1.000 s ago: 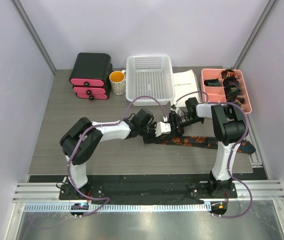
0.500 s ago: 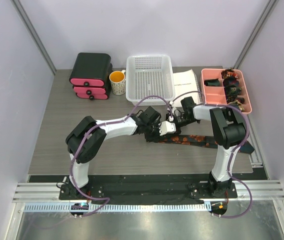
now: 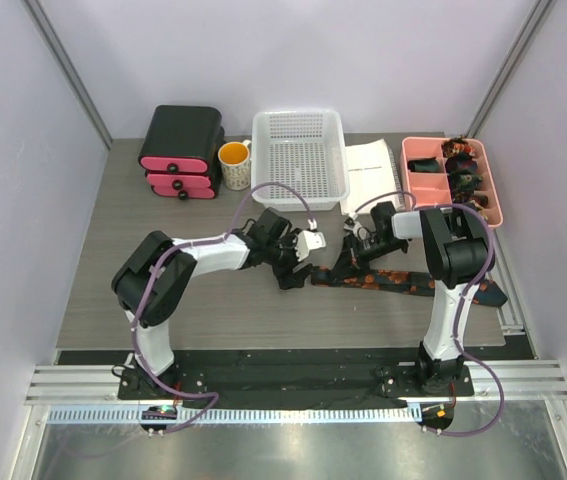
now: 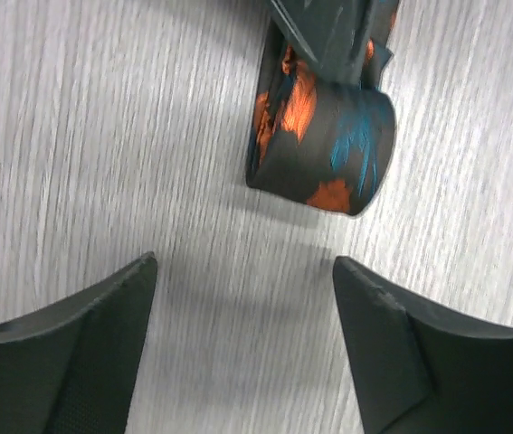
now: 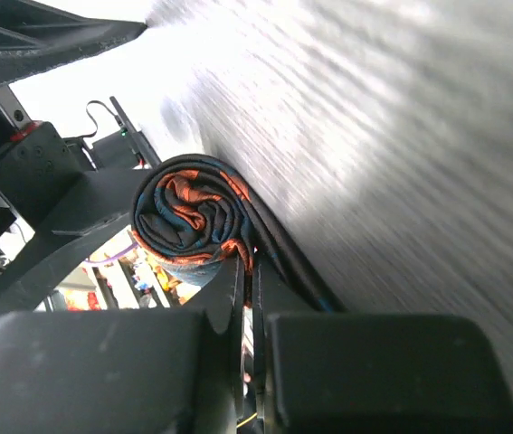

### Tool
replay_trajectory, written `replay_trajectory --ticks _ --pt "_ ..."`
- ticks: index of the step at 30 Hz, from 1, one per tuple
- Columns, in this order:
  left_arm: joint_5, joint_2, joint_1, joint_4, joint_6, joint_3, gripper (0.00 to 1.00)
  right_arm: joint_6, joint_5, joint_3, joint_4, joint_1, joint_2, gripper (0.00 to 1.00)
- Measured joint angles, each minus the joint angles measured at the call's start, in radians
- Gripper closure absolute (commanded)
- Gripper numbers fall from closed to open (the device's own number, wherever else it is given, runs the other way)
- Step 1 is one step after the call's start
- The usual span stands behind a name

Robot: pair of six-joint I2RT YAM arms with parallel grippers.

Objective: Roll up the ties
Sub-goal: Roll the tie at the center of the board.

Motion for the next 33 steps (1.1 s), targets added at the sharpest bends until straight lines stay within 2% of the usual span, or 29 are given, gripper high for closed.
replay_trajectory --ticks 4,9,12,13,15,16,17,18,20,21,26,33 --pt "0.084 -0.021 0.021 0.181 -0.068 -0.099 0.18 -0.033 -0.008 0.035 -0.031 0.005 0.026 0.99" --pt "0.175 0.027 0.009 0.35 -0.139 -0.12 0.21 -0.058 -0.017 0.064 -0.053 0.007 0.048 0.99" --pt "0.195 0.053 -0.004 0.425 -0.153 -0.125 0.37 -0.069 -0.028 0.071 -0.056 0.008 0.056 0.99" --pt "0.195 0.061 -0.01 0.444 -0.151 -0.125 0.51 -0.072 -0.031 0.072 -0.055 0.008 0.057 0.99" --pt "0.192 0.07 -0.022 0.461 -0.15 -0.124 0.64 -0.071 -0.034 0.072 -0.055 0.009 0.057 0.96" --pt "0.165 0.071 -0.03 0.457 -0.123 -0.12 0.72 -0.071 -0.034 0.072 -0.054 0.009 0.057 0.91" --pt "0.154 0.071 -0.034 0.442 -0.117 -0.114 0.74 -0.069 -0.035 0.072 -0.053 0.009 0.056 0.8" --pt "0.142 0.071 -0.038 0.406 -0.09 -0.097 0.79 -0.067 -0.035 0.072 -0.051 0.009 0.055 0.74" --pt "0.118 0.07 -0.048 0.336 -0.057 -0.066 0.81 -0.056 -0.035 0.072 -0.055 0.008 0.048 0.6" --pt "0.101 0.07 -0.054 0.29 -0.035 -0.043 0.82 -0.053 -0.034 0.071 -0.064 0.005 0.039 0.57" --pt "0.017 0.062 -0.074 0.089 0.067 0.04 0.8 -0.057 0.027 0.069 -0.089 -0.009 -0.044 0.5" --pt "-0.066 0.069 -0.081 -0.129 0.105 0.136 0.76 -0.001 0.034 0.051 -0.019 0.017 -0.091 0.52"
